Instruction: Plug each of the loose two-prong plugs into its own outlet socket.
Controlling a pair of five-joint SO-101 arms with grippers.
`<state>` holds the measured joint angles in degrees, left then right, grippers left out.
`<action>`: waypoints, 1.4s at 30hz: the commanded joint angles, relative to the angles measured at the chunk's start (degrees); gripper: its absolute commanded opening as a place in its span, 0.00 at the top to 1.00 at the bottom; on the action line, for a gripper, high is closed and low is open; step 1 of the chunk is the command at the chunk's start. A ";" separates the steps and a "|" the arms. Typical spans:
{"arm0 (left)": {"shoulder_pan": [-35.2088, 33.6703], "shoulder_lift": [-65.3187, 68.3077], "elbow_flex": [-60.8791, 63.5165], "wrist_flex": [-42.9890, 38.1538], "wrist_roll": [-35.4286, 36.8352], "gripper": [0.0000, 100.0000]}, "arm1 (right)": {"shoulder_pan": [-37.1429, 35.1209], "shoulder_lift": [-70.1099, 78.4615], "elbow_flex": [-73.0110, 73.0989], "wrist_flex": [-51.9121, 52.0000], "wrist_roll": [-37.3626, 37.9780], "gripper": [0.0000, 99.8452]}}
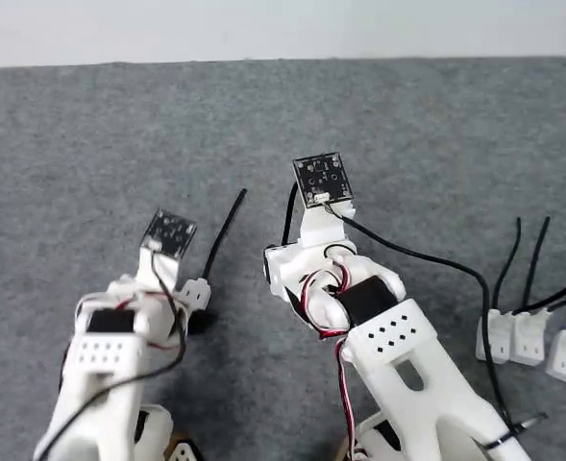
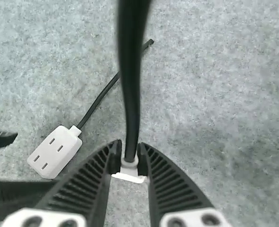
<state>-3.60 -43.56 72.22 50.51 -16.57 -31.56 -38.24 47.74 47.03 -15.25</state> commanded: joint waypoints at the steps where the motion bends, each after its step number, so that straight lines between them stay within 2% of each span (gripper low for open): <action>1: 0.26 16.18 -10.68 -4.04 -1.58 0.65 | 0.66 -1.89 -1.23 0.31 1.05 0.99; 4: 0.62 24.97 -15.34 -3.69 -1.32 0.67 | 0.66 -1.89 -1.23 0.31 1.05 0.99; 8: 1.41 30.42 -20.44 1.05 -1.58 0.77 | 0.66 -1.89 -1.23 0.31 1.05 0.99; 15: 8.97 33.58 -21.93 5.98 -0.88 0.83 | 0.66 -1.89 -1.23 0.31 1.23 0.99; 17: 10.99 33.67 -22.99 7.21 3.16 0.88 | 0.75 -2.24 -1.23 0.31 1.23 0.99; 21: 13.45 33.93 -26.86 7.56 18.73 0.99 | 2.42 -2.51 -1.32 0.40 1.32 0.99; 26: 13.27 34.11 -33.71 7.38 35.87 0.98 | 3.91 -2.51 -1.32 0.40 1.32 0.99; 29: 14.07 34.20 -36.53 7.30 42.37 0.98 | 4.00 -2.51 -1.32 0.48 1.32 0.99; 33: 16.44 34.29 -36.97 6.77 43.16 0.96 | 4.00 -2.51 -1.32 0.48 1.41 0.99; 39: 17.14 41.49 -36.26 3.69 43.34 0.73 | 3.82 -2.51 -1.32 0.48 1.41 0.99; 42: 17.05 44.48 -37.41 2.81 43.34 0.69 | 3.82 -2.51 -1.32 0.48 1.41 0.99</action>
<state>12.84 -1.54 38.02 55.34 26.07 -27.96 -38.24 47.74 47.03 -14.64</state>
